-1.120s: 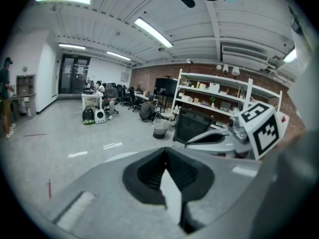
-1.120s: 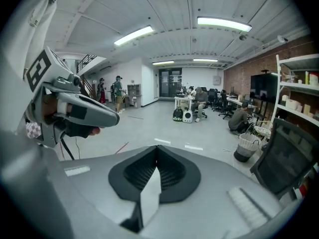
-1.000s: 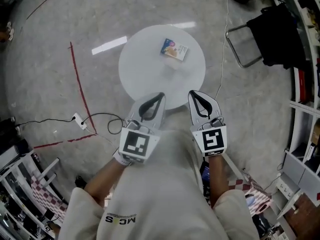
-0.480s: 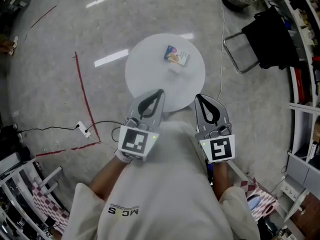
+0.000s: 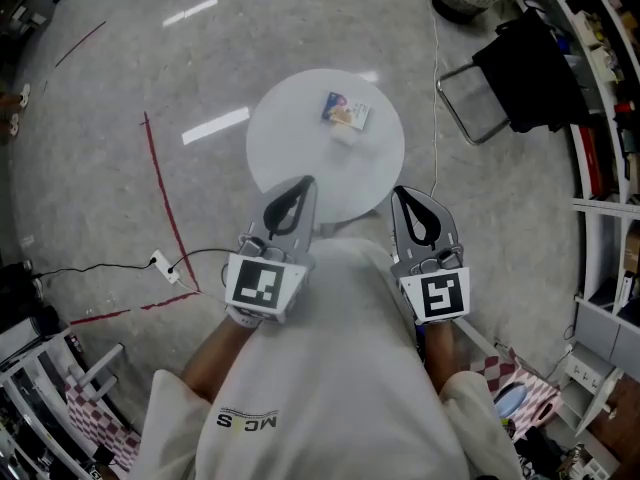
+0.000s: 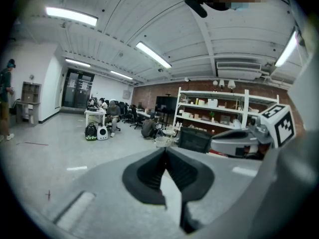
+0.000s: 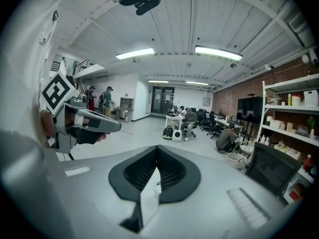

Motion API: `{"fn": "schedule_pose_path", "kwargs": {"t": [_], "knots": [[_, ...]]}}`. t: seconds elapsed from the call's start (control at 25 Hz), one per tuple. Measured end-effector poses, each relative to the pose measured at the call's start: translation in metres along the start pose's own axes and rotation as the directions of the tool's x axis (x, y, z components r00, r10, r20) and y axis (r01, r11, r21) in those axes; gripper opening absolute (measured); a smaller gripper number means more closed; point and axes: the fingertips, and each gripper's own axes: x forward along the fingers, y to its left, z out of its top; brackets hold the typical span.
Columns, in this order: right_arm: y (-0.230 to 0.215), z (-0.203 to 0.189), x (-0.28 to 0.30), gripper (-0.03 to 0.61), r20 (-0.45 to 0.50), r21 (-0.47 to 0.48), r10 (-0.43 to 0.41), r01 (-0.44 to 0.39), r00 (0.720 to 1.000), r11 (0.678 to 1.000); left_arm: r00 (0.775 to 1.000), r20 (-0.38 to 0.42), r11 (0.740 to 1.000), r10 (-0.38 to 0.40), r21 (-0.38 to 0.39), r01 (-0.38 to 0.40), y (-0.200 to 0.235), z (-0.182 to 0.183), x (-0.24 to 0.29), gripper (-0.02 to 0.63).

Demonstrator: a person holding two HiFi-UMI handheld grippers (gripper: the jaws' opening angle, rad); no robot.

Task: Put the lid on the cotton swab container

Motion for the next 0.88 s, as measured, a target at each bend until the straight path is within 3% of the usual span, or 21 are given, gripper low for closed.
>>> {"fn": "schedule_pose_path", "kwargs": {"t": [0.88], "knots": [[0.016, 0.002, -0.004, -0.002, -0.016, -0.010, -0.013, 0.013, 1.000, 1.000, 0.999, -0.008, 0.999, -0.034, -0.006, 0.034, 0.002, -0.005, -0.010, 0.000]]}}
